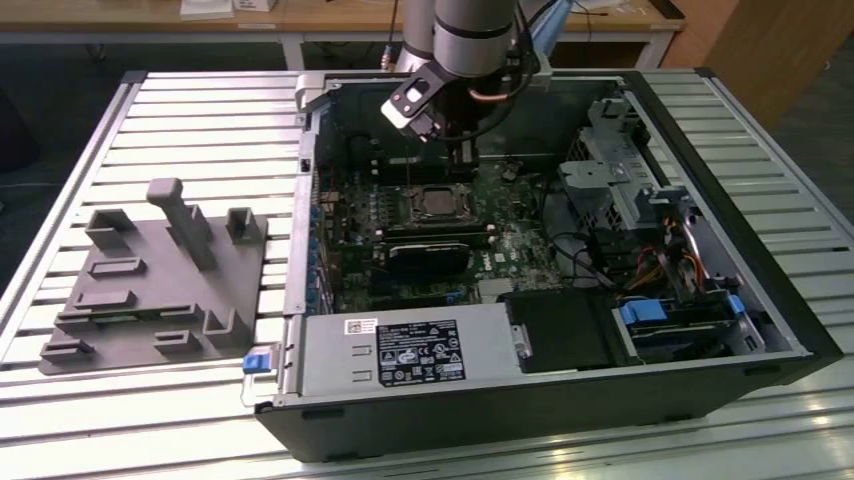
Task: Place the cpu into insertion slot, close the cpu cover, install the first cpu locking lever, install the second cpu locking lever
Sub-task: 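Close the cpu cover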
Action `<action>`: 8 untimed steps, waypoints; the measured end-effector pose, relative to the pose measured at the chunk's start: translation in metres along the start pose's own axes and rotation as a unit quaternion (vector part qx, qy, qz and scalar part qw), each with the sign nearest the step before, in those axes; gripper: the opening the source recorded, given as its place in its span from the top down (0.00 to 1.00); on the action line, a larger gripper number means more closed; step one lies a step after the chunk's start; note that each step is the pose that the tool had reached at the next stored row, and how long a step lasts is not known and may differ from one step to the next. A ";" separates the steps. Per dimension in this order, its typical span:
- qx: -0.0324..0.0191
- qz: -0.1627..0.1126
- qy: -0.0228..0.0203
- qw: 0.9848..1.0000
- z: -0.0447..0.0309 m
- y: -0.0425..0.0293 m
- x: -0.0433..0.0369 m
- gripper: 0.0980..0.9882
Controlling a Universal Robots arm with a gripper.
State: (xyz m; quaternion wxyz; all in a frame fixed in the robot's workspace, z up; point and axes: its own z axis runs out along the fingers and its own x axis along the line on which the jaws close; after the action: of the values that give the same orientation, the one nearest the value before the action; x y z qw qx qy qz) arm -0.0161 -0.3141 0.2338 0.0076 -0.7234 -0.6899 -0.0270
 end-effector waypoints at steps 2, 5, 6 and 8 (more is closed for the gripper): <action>0.000 0.000 0.000 1.000 0.0004 -0.0034 -0.0007 0.99; 0.000 0.000 0.000 1.000 0.0019 -0.0060 -0.0025 0.99; 0.000 0.000 0.000 1.000 0.0025 -0.0066 -0.0034 0.99; 0.000 0.000 0.000 1.000 0.0040 -0.0074 -0.0058 0.99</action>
State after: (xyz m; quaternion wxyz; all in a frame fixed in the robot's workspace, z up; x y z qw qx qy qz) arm -0.0236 -0.3194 0.2293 0.0077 -0.7233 -0.6899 -0.0272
